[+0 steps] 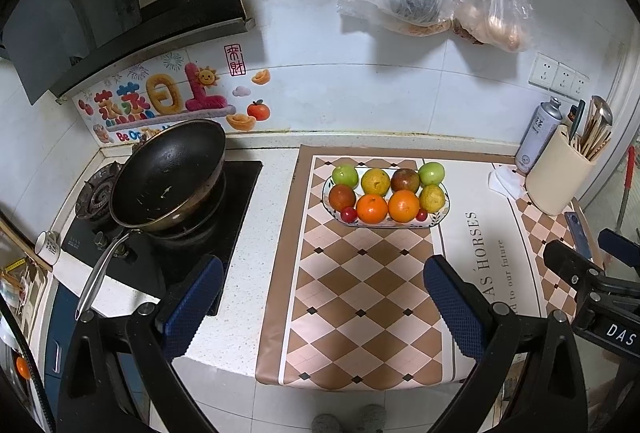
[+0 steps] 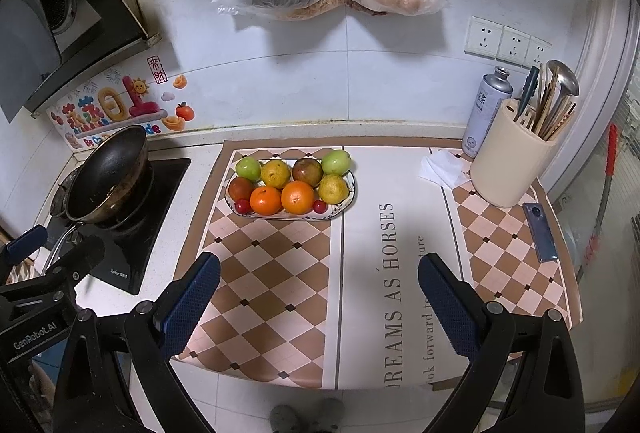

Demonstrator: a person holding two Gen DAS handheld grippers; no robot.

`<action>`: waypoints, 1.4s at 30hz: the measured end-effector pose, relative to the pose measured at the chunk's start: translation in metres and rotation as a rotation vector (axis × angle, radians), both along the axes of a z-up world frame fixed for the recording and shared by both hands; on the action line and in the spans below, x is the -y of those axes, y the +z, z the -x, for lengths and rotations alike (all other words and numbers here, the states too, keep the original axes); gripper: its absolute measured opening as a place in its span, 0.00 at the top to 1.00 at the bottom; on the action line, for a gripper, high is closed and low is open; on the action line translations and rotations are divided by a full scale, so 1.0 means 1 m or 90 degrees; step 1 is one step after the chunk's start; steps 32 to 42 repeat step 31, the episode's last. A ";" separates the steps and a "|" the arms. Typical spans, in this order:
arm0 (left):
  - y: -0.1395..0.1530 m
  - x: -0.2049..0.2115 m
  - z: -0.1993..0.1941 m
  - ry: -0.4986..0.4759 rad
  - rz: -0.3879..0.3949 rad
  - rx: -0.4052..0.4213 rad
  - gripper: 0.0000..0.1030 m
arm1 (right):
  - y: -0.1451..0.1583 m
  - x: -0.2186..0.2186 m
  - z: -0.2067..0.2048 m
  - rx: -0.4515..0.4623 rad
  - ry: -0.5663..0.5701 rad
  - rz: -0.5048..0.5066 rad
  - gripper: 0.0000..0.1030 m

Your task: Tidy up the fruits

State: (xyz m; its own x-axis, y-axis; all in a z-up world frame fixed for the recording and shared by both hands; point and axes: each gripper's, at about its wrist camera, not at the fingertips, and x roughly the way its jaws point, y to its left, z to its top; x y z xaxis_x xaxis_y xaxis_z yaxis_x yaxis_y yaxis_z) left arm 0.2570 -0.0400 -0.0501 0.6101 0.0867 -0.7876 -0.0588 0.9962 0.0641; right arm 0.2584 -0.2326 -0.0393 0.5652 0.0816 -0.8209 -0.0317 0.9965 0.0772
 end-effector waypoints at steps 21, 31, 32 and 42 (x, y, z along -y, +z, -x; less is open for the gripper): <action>0.001 -0.001 0.004 -0.001 0.001 0.000 0.00 | 0.003 -0.005 0.010 0.000 0.000 0.000 0.02; 0.002 -0.001 0.008 -0.005 0.003 0.000 0.00 | 0.004 -0.005 0.011 -0.001 0.002 0.001 0.02; 0.002 -0.001 0.008 -0.005 0.003 0.000 0.00 | 0.004 -0.005 0.011 -0.001 0.002 0.001 0.02; 0.002 -0.001 0.008 -0.005 0.003 0.000 0.00 | 0.004 -0.005 0.011 -0.001 0.002 0.001 0.02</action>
